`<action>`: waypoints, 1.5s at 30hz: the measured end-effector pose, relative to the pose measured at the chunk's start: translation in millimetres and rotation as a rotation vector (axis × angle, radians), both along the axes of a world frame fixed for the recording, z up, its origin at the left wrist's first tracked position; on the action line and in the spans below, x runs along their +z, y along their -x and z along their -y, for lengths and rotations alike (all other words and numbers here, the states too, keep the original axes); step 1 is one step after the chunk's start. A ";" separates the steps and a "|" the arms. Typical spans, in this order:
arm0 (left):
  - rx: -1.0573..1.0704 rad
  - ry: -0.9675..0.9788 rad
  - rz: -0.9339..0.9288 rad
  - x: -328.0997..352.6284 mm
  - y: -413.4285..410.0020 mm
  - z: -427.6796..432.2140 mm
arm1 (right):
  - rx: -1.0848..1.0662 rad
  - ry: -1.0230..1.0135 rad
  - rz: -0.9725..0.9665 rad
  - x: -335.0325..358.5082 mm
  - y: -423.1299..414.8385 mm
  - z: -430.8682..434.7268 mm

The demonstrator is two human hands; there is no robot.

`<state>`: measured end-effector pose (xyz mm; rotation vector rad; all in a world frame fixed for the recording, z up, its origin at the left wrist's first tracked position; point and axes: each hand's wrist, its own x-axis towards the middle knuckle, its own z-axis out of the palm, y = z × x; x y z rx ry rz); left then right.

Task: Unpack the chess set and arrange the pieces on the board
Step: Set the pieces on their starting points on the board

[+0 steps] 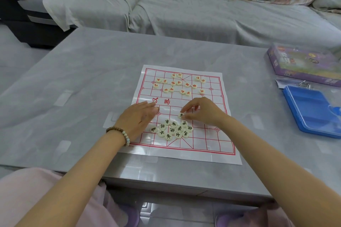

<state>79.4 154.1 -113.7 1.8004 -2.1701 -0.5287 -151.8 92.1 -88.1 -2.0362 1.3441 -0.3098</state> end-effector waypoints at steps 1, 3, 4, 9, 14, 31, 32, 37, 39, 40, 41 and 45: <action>-0.014 0.003 0.012 0.9 0.6 -0.1 | 0.000 0.001 -0.002 -0.3 -0.7 0.1; -0.025 -0.003 0.001 2.6 1.9 -0.4 | -0.005 0.002 0.000 -1.1 -1.4 0.1; -0.013 -0.012 -0.030 3.0 1.6 -0.7 | -0.009 0.000 0.003 -1.3 -1.4 0.0; 0.073 0.005 -0.239 7.3 -9.2 -7.2 | -0.007 0.035 0.011 0.9 -0.2 -1.0; 0.075 0.016 -0.245 18.2 -16.4 -15.3 | 0.048 0.095 0.056 8.8 -12.6 -8.8; 0.046 -0.012 -0.121 8.6 -27.0 -28.5 | 0.074 0.060 0.033 10.7 -24.5 -22.9; 0.044 -0.016 -0.128 9.0 -26.8 -28.6 | 0.067 0.062 0.039 11.1 -23.6 -23.2; 0.032 -0.045 -0.132 8.8 -28.1 -27.0 | 0.053 0.063 0.043 9.9 -18.2 -25.3; 0.046 -0.049 -0.111 9.2 -28.2 -23.8 | 0.048 0.065 0.048 8.7 -17.0 -25.7; 0.063 -0.045 -0.104 9.8 -27.3 -21.8 | 0.044 0.063 0.047 8.3 -17.2 -25.8; 0.084 -0.039 -0.102 10.4 -25.9 -19.7 | 0.041 0.061 0.043 8.2 -18.0 -25.7; 0.136 -0.008 -0.091 10.6 -22.7 -13.8 | 0.038 0.070 0.038 8.2 -22.2 -24.8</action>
